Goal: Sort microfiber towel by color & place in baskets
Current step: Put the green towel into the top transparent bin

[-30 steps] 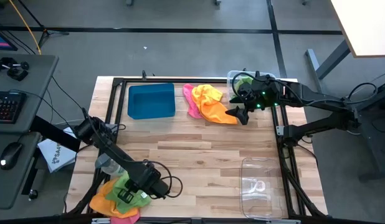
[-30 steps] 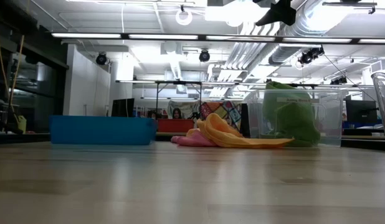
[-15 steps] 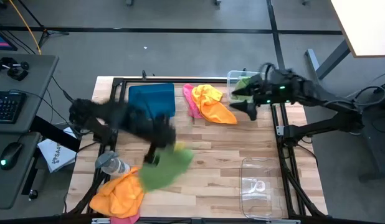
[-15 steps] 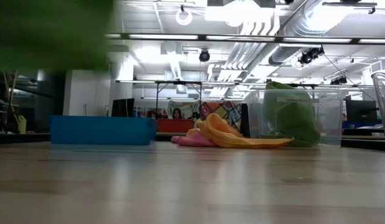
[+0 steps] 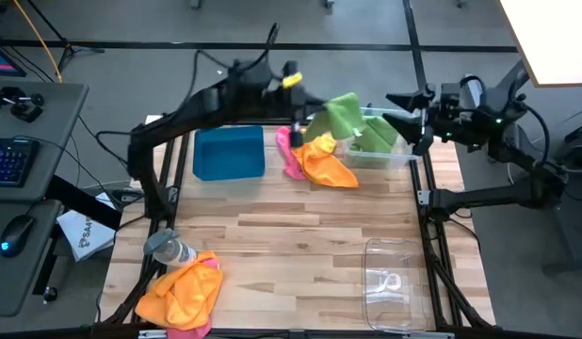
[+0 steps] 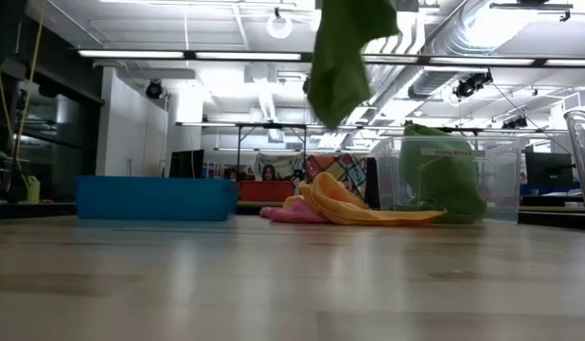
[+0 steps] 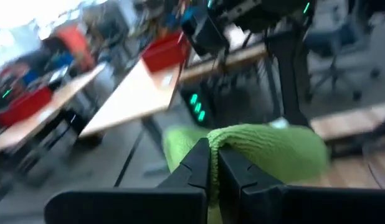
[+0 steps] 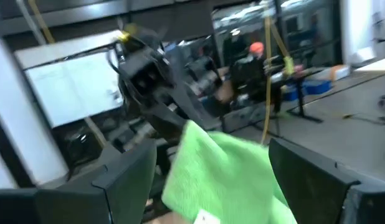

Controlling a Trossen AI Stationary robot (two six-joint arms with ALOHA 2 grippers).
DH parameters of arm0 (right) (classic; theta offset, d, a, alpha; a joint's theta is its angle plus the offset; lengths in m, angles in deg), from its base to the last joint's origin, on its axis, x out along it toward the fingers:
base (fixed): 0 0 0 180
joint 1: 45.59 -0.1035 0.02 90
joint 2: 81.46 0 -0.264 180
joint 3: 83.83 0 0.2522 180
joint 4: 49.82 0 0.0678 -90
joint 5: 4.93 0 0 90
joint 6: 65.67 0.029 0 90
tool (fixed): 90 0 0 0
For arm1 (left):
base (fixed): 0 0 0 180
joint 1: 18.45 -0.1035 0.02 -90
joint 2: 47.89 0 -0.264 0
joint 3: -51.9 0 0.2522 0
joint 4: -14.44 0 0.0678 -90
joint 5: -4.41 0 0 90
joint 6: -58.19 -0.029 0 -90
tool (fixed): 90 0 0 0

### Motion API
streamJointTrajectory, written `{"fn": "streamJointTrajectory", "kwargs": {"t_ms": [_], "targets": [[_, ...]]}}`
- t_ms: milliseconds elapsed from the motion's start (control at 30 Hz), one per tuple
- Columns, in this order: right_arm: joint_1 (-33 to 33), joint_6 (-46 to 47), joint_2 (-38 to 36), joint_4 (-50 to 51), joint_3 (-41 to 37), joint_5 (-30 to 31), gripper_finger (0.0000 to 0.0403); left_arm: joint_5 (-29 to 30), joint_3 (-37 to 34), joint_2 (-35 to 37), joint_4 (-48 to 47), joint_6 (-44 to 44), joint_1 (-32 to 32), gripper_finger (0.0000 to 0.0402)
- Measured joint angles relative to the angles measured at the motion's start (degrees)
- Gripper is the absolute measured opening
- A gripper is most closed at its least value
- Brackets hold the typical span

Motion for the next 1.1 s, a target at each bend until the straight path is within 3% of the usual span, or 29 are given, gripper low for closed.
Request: {"fn": "streamJointTrajectory", "kwargs": {"t_ms": [200, 367, 500, 600, 900, 1100], "targets": [[1.5, -0.9, -0.4, -0.4, 0.0, 4.7, 0.0307, -16.7, -0.4, -8.6, 17.7, 4.6, -8.4, 0.0], [1.6, 1.1, -0.2, -0.7, 0.0, 10.3, 0.0307, -25.8, -0.5, -16.3, 41.5, 13.8, -11.6, 0.0], [1.6, 2.0, -0.2, -0.7, 0.0, 12.7, 0.0307, -26.0, -0.4, -21.6, 60.5, 23.5, -13.5, 0.0], [1.6, 2.1, -0.2, -0.7, 0.0, 15.1, 0.0307, -25.3, -0.4, -24.9, 67.6, 30.4, -14.3, 0.0], [1.6, 2.2, 0.0, -0.7, 0.0, 16.9, 0.0307, -17.0, -0.4, -32.6, 68.5, 28.5, -13.1, 0.0], [1.6, 2.2, 0.2, -0.7, 0.0, 16.9, 0.0307, -15.4, -0.4, -38.7, 69.7, 36.3, -10.3, 0.0]]}}
